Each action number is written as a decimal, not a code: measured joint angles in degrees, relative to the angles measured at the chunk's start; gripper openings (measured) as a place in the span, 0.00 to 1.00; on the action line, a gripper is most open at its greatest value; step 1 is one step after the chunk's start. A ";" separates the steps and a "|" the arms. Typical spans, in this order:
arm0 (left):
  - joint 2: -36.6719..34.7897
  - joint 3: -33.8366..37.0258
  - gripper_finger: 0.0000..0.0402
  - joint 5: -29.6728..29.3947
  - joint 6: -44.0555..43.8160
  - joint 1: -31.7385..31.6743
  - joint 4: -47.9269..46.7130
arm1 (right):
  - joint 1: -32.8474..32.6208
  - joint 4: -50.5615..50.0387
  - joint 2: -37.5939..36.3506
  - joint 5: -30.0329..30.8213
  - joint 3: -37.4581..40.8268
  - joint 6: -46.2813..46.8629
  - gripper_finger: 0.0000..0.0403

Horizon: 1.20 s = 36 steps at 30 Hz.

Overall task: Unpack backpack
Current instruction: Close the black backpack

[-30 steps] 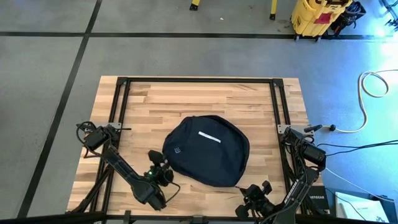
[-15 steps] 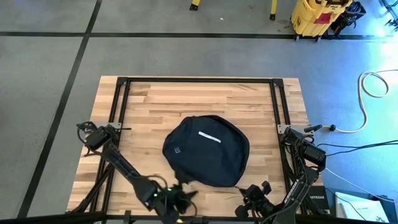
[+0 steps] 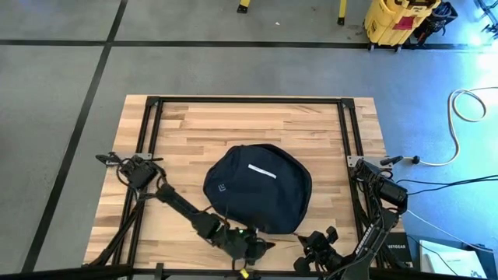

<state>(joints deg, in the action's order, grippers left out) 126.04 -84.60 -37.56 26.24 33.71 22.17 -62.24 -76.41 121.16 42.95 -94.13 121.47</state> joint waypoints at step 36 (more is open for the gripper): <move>9.19 -9.70 0.24 -2.87 17.29 -2.98 -3.19 | 0.02 0.05 0.00 0.50 0.02 -0.17 0.00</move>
<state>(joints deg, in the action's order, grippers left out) 135.23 -94.30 -40.43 43.53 30.73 18.99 -62.22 -76.36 121.16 43.44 -94.11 121.30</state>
